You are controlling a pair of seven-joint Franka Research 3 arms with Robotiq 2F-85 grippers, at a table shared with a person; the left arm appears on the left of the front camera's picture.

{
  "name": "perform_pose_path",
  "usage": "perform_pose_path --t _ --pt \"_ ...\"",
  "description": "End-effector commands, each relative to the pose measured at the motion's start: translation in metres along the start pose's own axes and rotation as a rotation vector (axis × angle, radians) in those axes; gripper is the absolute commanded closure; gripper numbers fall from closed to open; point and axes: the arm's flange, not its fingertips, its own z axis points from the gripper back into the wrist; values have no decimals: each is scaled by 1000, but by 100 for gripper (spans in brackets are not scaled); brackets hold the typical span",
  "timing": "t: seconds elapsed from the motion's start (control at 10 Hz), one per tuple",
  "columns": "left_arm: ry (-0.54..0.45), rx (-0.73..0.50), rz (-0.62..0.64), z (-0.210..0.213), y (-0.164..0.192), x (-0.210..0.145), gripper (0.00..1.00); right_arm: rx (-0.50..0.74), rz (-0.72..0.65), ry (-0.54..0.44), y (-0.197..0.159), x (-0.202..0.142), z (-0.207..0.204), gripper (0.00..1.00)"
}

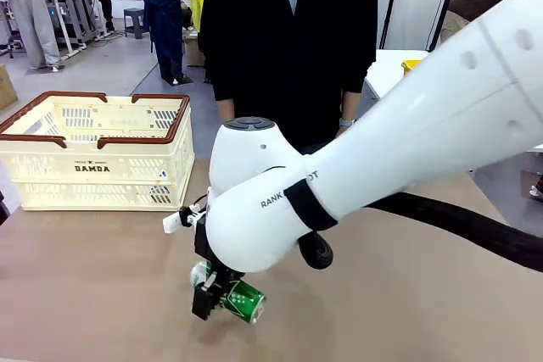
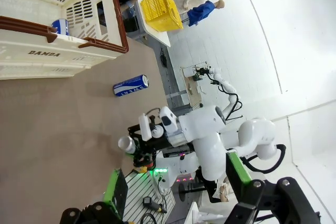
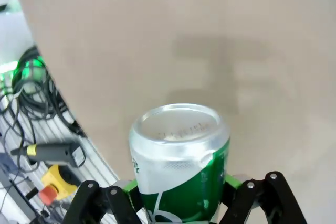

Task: Place the drinks into the Shopping basket.
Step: Pick up one drink and place it into the Shopping basket.

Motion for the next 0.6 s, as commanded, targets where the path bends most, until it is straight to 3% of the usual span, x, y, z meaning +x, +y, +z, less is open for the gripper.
perform_pose_path --t 0.0,0.5 --pt "3 -1 4 0 -2 -2 0 -10 -66 -41 -6 27 -8 100" --pt "3 -1 4 0 -2 -2 0 -33 -149 -51 -23 40 -20 100"
